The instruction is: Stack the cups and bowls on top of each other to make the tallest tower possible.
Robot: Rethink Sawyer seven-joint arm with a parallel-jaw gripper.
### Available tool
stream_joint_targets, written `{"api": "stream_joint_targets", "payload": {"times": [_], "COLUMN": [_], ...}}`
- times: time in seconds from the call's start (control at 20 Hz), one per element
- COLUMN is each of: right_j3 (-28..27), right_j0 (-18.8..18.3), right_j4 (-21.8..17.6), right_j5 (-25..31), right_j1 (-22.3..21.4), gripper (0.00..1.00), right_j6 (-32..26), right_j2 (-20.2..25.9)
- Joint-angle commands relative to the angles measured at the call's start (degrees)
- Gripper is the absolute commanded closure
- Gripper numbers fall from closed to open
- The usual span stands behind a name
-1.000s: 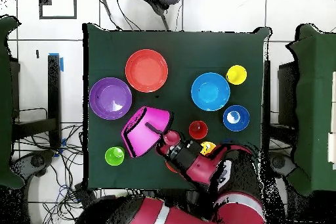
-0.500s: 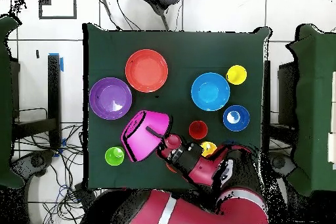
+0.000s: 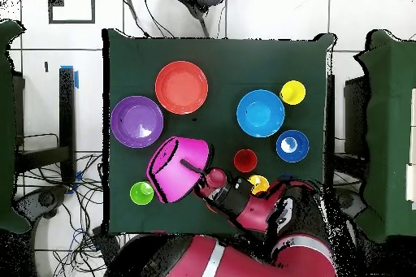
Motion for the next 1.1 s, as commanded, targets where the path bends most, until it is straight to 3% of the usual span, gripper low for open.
{"api": "stream_joint_targets", "payload": {"times": [0.05,0.85,1.1], "right_j3": [-4.09,-5.88,-5.39], "right_j0": [-0.05,-0.45,-0.89], "right_j4": [-0.55,-0.27,-0.03], "right_j5": [-0.41,-0.97,-1.51], "right_j1": [-0.08,3.89,4.42], "gripper": [1.00,1.00,1.00], "right_j6": [-14.27,-21.08,-19.28], "right_j2": [4.18,4.38,4.36]}}
